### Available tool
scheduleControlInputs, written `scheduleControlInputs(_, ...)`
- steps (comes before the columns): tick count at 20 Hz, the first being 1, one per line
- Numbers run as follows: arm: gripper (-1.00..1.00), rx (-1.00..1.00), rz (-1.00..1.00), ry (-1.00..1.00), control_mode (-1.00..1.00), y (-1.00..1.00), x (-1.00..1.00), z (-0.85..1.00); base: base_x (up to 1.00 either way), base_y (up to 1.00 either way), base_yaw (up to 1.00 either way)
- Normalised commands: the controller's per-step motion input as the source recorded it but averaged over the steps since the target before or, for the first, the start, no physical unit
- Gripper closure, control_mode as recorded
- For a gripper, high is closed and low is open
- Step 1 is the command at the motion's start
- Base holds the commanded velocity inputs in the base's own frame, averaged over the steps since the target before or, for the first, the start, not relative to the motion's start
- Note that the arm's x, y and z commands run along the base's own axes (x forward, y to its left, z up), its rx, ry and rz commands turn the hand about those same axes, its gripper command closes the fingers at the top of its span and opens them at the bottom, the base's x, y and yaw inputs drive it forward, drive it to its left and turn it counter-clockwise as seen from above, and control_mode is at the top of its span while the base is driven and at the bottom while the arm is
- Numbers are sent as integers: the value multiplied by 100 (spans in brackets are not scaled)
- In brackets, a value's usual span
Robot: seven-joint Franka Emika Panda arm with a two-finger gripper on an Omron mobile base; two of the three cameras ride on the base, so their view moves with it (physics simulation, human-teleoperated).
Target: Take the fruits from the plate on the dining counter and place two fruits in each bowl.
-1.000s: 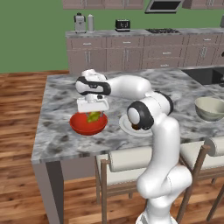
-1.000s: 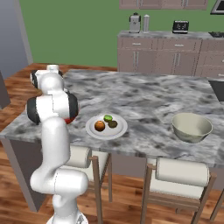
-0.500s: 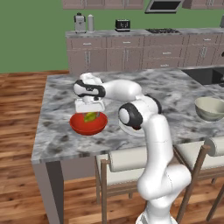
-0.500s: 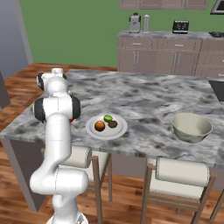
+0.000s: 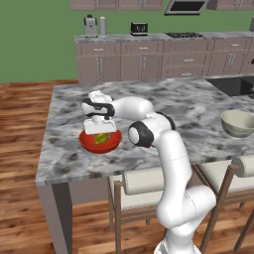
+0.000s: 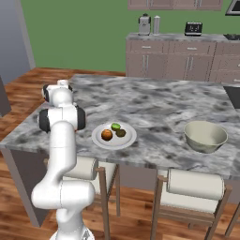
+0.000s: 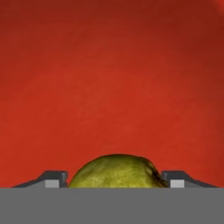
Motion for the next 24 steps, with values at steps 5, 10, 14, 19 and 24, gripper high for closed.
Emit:
scheduleControlInputs(5, -100, 0, 0, 0, -100, 0, -3, -22, 0, 0, 0)
scheduleControlInputs(10, -100, 0, 0, 1, -100, -3, -12, 0, 0, 0, 0)
scheduleControlInputs(14, -100, 0, 0, -18, -100, -11, -59, 4, 0, 0, 0)
scheduleControlInputs(19, -100, 7, 0, -23, -100, -35, -70, 38, 0, 0, 0)
scheduleControlInputs(24, -100, 18, 0, -24, -100, -83, -87, 47, 0, 0, 0)
